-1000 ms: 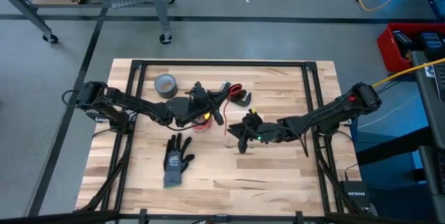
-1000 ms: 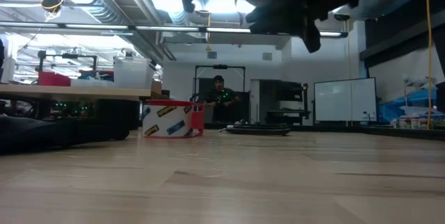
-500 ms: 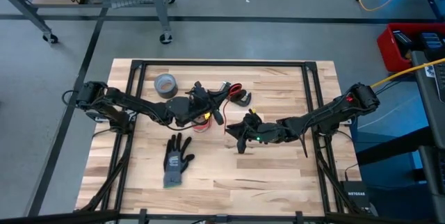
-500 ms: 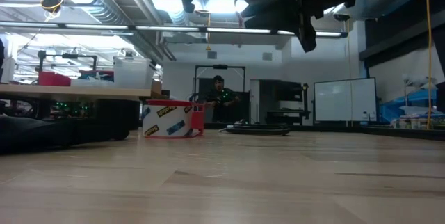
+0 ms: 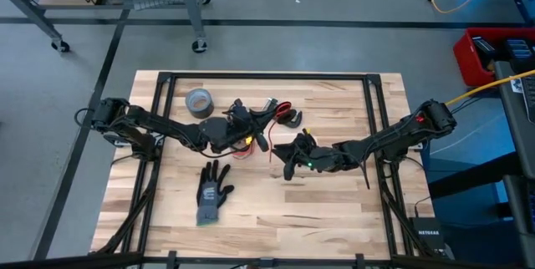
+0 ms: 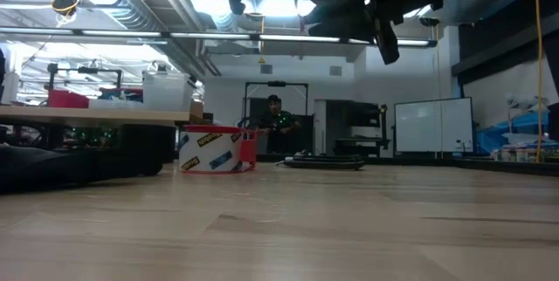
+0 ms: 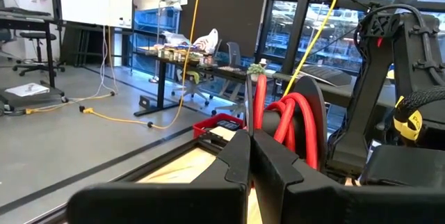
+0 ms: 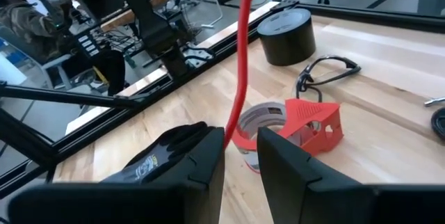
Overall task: Coil cords
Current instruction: Coil the red wire onto the spool
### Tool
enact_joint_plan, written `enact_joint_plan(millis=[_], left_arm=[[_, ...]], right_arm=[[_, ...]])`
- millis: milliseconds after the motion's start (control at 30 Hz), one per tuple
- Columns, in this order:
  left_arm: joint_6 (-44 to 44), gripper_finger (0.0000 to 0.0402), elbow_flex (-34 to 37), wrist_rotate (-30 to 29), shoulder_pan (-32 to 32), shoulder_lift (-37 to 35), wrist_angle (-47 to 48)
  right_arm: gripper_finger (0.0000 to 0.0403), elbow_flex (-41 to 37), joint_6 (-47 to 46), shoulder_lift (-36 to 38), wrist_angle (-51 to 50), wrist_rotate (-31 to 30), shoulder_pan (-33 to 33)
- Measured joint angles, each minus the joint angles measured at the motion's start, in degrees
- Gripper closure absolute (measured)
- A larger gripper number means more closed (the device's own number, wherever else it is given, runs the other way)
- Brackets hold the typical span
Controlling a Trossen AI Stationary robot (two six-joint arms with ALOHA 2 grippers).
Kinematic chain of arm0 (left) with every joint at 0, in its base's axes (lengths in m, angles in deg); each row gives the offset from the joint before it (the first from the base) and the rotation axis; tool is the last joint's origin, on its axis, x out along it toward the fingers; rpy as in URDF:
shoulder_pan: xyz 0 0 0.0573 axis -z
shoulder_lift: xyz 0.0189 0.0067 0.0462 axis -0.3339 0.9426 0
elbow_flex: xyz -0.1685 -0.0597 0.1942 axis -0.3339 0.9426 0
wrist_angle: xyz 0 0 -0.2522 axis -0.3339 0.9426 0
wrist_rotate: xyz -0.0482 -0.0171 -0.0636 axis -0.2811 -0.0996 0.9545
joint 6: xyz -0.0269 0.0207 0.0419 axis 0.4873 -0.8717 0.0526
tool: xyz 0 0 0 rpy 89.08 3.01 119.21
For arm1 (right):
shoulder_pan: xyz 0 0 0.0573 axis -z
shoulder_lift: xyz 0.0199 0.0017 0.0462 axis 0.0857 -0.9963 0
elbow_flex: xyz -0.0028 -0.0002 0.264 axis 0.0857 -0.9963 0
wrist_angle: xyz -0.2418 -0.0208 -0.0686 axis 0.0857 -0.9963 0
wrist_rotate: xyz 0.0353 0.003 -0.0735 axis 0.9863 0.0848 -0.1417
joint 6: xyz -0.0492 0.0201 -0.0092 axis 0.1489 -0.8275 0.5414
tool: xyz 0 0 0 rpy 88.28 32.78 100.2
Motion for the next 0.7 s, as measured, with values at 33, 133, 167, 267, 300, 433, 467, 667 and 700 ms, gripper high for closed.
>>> enact_joint_plan(millis=[33,133,167,267,300,433,467,667,700], left_arm=[[0.02,0.0401,0.0,0.0,0.04,0.0,-0.02],[0.0,0.0401,0.0,0.0,0.21,0.0,-0.11],[0.02,0.0401,0.0,0.0,0.22,0.0,-0.13],[0.02,0.0401,0.0,0.01,0.37,0.0,-0.15],[0.02,0.0401,0.0,0.02,0.45,0.0,-0.15],[0.02,0.0401,0.02,0.04,0.61,0.0,-0.2],[0.02,0.0401,0.02,0.04,0.6,0.0,-0.22],[0.02,0.0401,0.02,0.04,0.59,0.0,-0.5],[-0.05,0.0401,0.02,0.04,0.59,0.0,-0.88]], right_arm=[[0.0313,0.0,0.0,0.0,0.05,-0.08,0.0],[0.0313,0.0,0.0,0.0,0.01,-0.1,0.0],[0.0313,0.0,0.0,0.0,0.04,-0.1,0.0],[0.0313,0.0,0.0,0.0,0.08,-0.1,0.0],[0.0313,0.0,0.0,0.0,0.09,-0.1,0.0],[0.0313,0.0,0.0,0.0,0.46,-0.12,0.0],[0.0313,0.0,0.0,0.0,0.61,-0.14,0.0],[0.0313,0.0,-1.46,0.0,1.84,0.27,0.0],[0.0313,0.0,-1.77,0.0,1.76,0.43,0.0]])
